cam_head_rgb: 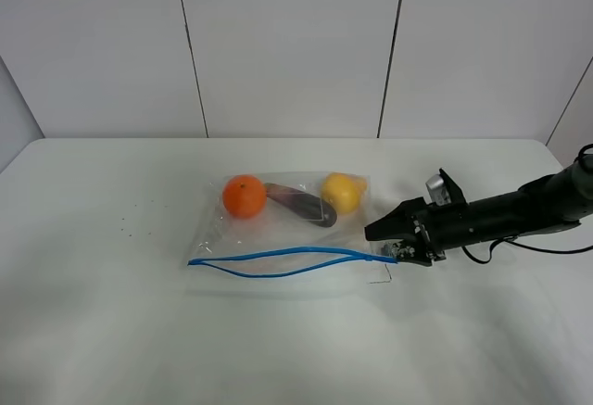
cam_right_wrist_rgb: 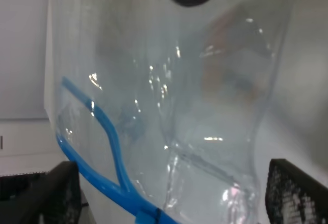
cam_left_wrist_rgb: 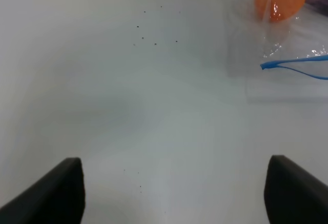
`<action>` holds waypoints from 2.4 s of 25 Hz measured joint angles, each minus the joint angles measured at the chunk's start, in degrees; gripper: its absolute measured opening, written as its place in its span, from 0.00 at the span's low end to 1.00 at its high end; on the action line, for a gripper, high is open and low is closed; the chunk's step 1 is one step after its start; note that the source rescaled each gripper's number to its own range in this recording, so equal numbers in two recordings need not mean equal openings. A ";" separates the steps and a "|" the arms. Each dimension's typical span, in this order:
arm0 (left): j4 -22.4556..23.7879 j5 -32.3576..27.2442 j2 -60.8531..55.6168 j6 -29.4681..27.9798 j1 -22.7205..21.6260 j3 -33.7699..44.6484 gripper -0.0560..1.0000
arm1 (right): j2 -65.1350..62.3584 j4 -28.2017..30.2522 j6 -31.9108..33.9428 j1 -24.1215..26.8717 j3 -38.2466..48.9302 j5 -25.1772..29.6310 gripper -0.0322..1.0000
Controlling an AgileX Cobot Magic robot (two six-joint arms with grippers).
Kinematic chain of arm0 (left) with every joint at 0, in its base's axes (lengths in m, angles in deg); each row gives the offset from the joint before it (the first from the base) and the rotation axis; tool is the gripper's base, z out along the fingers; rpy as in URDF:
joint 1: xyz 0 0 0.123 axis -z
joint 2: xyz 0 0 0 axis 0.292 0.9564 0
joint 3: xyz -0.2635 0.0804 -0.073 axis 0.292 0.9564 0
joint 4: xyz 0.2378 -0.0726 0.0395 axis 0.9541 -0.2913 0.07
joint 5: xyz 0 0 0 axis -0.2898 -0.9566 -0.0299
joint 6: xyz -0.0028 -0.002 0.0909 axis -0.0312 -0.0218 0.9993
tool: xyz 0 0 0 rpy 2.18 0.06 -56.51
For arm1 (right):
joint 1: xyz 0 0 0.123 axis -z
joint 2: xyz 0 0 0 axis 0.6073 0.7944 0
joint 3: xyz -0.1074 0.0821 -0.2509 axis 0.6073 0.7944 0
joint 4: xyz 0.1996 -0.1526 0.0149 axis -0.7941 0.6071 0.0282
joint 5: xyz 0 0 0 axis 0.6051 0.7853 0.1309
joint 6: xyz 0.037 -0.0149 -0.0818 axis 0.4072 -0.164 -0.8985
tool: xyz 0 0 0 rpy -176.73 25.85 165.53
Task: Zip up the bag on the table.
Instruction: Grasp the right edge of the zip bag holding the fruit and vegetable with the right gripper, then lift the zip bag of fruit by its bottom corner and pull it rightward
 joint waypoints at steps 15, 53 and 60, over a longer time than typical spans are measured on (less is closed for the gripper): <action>0.00 0.00 0.00 0.00 0.00 0.00 0.93 | 0.13 -0.20 0.59 -0.36 0.00 -1.03 0.28; 0.00 0.00 0.00 0.00 0.00 0.00 0.93 | -10.26 -6.78 21.19 -0.53 -0.01 6.53 0.03; 0.00 0.00 0.00 0.00 0.00 0.00 0.93 | -11.21 -7.52 22.50 -0.85 -0.01 6.59 0.03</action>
